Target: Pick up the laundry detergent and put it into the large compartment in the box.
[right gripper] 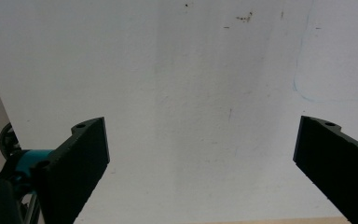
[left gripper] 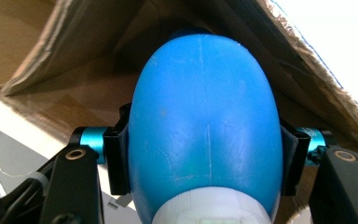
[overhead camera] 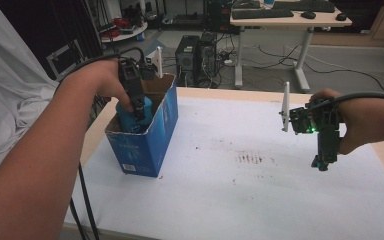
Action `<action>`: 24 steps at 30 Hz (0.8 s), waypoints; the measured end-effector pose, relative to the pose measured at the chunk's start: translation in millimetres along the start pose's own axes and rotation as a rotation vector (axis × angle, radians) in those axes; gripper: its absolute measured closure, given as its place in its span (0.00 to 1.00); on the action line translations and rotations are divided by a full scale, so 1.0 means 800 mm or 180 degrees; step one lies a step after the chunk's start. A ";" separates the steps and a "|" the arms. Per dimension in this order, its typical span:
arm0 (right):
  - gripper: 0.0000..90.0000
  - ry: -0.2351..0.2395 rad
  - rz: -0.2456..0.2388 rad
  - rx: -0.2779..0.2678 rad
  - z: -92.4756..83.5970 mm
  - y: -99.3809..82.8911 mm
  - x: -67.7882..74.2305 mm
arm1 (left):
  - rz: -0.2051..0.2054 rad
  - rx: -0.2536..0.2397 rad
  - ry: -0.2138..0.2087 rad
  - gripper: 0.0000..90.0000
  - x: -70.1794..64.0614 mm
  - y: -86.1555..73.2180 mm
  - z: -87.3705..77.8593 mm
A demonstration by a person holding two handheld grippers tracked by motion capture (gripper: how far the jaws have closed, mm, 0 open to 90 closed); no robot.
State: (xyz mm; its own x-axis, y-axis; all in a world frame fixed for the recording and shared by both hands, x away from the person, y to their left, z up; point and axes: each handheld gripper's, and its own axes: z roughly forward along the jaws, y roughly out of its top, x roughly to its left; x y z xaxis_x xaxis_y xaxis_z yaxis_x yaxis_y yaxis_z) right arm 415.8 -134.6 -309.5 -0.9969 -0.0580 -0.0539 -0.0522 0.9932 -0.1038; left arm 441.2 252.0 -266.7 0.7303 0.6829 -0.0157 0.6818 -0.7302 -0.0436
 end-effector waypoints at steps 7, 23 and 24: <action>0.03 -0.0010 0.0007 -0.0005 0.000 0.003 0.002 | 0.0103 0.0002 0.0003 0.42 -0.001 -0.002 0.014; 0.03 -0.0006 0.0001 -0.0012 0.003 0.004 0.002 | 0.0223 -0.0071 -0.0028 0.42 0.000 -0.003 0.027; 0.03 -0.0007 -0.0005 -0.0013 0.002 0.004 0.002 | 0.0226 -0.0072 -0.0029 0.42 0.000 -0.002 0.027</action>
State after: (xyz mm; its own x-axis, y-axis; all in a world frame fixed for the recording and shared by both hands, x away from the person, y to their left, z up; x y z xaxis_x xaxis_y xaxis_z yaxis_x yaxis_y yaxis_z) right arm 414.0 -132.1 -311.8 -0.9967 -0.0597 -0.0558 -0.0539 0.9935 -0.1000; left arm 439.0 253.5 -288.4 0.7766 0.6294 -0.0270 0.6291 -0.7771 -0.0196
